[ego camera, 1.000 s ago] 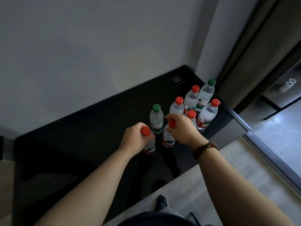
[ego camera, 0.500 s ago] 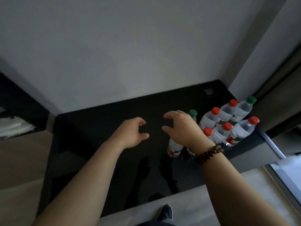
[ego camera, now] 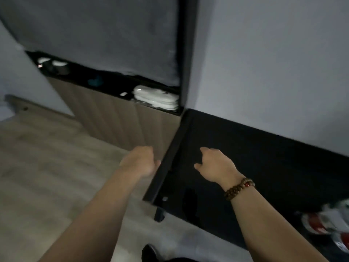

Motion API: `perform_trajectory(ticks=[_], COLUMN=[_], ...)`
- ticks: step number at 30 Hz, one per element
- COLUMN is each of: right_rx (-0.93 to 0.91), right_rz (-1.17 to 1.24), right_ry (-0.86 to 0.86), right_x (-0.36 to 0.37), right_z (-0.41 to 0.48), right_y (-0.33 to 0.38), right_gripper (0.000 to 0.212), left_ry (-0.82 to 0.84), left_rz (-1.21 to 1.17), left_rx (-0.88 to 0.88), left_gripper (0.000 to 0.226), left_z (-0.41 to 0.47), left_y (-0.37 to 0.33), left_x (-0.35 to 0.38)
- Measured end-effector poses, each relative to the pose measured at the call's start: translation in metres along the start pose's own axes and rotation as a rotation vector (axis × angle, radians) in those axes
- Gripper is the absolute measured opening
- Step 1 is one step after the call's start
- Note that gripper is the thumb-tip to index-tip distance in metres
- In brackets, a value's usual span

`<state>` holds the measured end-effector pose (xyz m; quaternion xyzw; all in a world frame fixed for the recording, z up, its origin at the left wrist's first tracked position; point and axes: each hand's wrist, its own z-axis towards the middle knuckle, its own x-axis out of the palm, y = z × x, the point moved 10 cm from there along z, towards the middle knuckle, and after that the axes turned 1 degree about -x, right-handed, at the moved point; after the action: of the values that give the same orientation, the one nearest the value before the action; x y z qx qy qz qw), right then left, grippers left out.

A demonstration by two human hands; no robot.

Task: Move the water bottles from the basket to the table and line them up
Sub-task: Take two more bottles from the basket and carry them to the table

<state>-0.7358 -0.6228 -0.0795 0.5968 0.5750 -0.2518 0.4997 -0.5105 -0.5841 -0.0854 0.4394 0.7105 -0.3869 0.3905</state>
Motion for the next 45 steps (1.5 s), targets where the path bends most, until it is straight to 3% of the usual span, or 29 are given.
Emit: perform_trajectory(ticks=[9,14,19,25,35,45], right_rx=[-0.360,-0.512,-0.663,-0.772,-0.869,-0.935], right_rz=[-0.188,-0.243,-0.280,-0.254,-0.263,-0.273], right_ry=[0.144,0.208,0.242,0.303,0.370,0.310], right_x=[0.080,0.126,0.175,0.220,0.223,0.258], right_z=[0.054,0.081,0.123,0.208,0.325,0.433], right_y=[0.299,0.425,0.539,0.685,0.939,1.175], right_gripper=[0.055,0.055,0.040,0.028,0.045,0.040], left_ry=[-0.100,-0.161,-0.224,-0.253,-0.298,-0.306], left_rz=[-0.186,-0.288,-0.372,-0.416,-0.489,-0.537], left_rx=[-0.359,-0.527,-0.640,-0.732,-0.835,-0.788], left_gripper=[0.064,0.061,0.060,0.059,0.055,0.053], left_z=[-0.045,-0.068,-0.061,-0.002,0.090,0.204], left_y=[0.299,0.412,0.506,0.637,0.843,1.070], left_x=[-0.040,-0.055,-0.077,-0.119,-0.238,-0.304])
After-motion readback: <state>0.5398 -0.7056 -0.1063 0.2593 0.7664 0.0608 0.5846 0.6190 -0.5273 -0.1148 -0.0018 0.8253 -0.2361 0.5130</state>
